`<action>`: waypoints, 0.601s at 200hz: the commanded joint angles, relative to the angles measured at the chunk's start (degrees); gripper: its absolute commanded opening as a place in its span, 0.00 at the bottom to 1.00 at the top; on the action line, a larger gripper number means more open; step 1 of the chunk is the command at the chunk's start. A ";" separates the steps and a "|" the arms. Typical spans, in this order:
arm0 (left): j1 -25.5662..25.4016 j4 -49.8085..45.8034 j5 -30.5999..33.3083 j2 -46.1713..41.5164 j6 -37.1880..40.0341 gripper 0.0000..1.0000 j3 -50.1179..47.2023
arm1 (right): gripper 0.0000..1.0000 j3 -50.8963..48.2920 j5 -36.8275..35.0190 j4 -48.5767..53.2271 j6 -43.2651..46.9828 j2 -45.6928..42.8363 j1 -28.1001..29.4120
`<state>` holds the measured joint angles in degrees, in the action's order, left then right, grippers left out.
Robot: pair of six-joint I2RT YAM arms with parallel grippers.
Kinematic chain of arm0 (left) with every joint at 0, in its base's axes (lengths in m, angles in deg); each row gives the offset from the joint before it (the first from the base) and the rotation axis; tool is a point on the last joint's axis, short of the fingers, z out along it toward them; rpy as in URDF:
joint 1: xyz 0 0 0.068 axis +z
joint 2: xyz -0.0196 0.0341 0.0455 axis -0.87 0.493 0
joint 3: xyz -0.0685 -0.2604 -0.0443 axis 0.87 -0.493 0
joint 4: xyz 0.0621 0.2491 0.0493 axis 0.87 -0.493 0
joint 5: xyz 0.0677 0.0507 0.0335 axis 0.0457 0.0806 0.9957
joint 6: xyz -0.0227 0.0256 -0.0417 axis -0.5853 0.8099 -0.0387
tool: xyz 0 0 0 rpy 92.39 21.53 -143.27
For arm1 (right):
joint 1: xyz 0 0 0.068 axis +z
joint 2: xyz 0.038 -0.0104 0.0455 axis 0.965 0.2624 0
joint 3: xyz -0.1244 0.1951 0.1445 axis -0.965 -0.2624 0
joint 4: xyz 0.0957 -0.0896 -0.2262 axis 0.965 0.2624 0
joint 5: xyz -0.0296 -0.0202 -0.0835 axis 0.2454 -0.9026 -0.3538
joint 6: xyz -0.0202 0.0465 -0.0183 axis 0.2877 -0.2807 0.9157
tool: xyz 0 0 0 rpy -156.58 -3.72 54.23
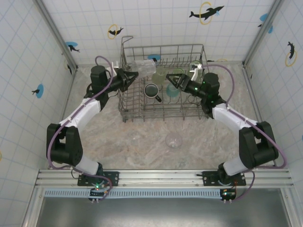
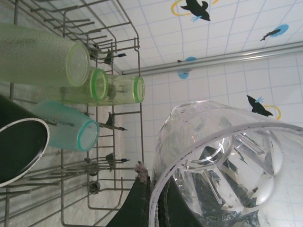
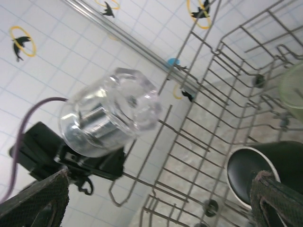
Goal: Load the cups into the dish rack
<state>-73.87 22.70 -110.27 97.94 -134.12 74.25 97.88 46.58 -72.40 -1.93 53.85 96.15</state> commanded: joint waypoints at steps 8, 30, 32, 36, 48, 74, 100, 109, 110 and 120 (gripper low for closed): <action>-1.02 5.57 -1.68 1.19 -2.35 0.00 1.87 | 1.00 3.77 2.54 -13.72 -10.24 3.89 -0.01; -1.52 6.85 -1.54 1.78 -3.60 0.00 1.88 | 1.00 5.42 2.34 -17.28 -14.00 6.77 0.20; -1.55 6.97 -1.48 1.79 -3.64 0.00 1.81 | 1.00 5.55 2.27 -17.55 -14.23 6.98 0.29; -1.68 7.26 -1.48 1.85 -3.91 0.00 1.83 | 1.00 5.78 2.19 -17.97 -14.82 7.50 0.33; -2.05 7.97 -1.44 2.14 -4.56 0.00 1.90 | 1.00 6.45 1.85 -19.72 -16.50 8.86 0.59; -2.75 9.46 -1.70 3.01 -5.96 0.00 2.23 | 1.00 8.09 1.15 -22.20 -19.51 11.57 1.23; -3.32 11.35 -1.81 3.62 -7.55 0.00 2.05 | 1.00 9.18 0.68 -25.04 -22.70 14.12 1.80; -3.45 11.69 -1.94 3.80 -7.88 0.00 2.08 | 1.00 9.44 0.53 -25.77 -23.54 14.94 2.02; -3.46 11.68 -1.95 3.81 -7.89 0.00 2.11 | 1.00 9.45 0.48 -25.85 -23.64 14.97 2.02; -3.64 12.26 -1.89 3.98 -8.32 0.00 2.14 | 1.00 10.02 0.44 -26.18 -24.16 15.74 2.34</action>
<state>-76.93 29.58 -110.99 101.42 -140.46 74.25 105.12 47.54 -92.82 -22.65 67.62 97.73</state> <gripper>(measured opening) 0.063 0.995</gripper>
